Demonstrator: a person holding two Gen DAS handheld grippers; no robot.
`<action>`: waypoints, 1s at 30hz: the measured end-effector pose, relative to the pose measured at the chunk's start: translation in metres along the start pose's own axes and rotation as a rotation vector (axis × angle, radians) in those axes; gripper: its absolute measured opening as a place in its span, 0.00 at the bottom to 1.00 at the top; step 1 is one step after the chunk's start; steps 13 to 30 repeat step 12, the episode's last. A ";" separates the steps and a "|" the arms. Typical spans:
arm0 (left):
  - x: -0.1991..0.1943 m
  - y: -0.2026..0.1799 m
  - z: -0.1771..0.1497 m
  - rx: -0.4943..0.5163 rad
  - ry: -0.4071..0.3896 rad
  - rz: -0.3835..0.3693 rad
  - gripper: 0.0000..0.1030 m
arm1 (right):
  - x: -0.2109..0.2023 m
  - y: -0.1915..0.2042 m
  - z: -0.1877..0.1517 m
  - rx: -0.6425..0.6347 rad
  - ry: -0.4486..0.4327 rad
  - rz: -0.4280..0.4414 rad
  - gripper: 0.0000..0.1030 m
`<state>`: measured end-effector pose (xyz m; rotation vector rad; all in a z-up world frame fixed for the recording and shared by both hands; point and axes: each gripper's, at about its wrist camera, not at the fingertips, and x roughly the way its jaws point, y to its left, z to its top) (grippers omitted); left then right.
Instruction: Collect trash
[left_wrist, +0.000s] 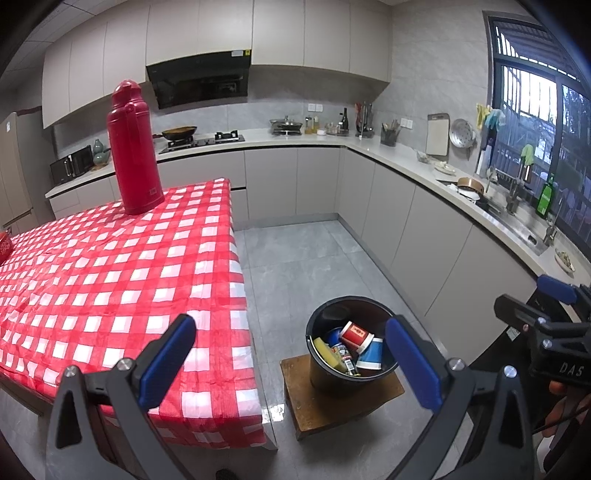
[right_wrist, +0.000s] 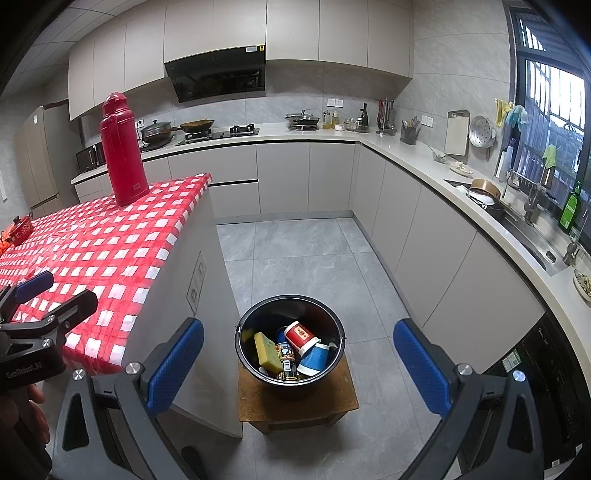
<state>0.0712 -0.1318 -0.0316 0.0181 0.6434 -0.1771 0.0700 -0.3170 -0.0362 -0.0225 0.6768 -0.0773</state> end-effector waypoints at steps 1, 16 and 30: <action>-0.001 0.000 0.000 0.001 -0.001 -0.003 1.00 | 0.000 0.000 0.000 0.000 0.000 0.000 1.00; -0.001 0.000 -0.001 0.027 0.004 -0.030 1.00 | -0.002 -0.002 -0.002 0.002 0.001 -0.001 1.00; -0.001 0.000 -0.001 0.027 0.004 -0.030 1.00 | -0.002 -0.002 -0.002 0.002 0.001 -0.001 1.00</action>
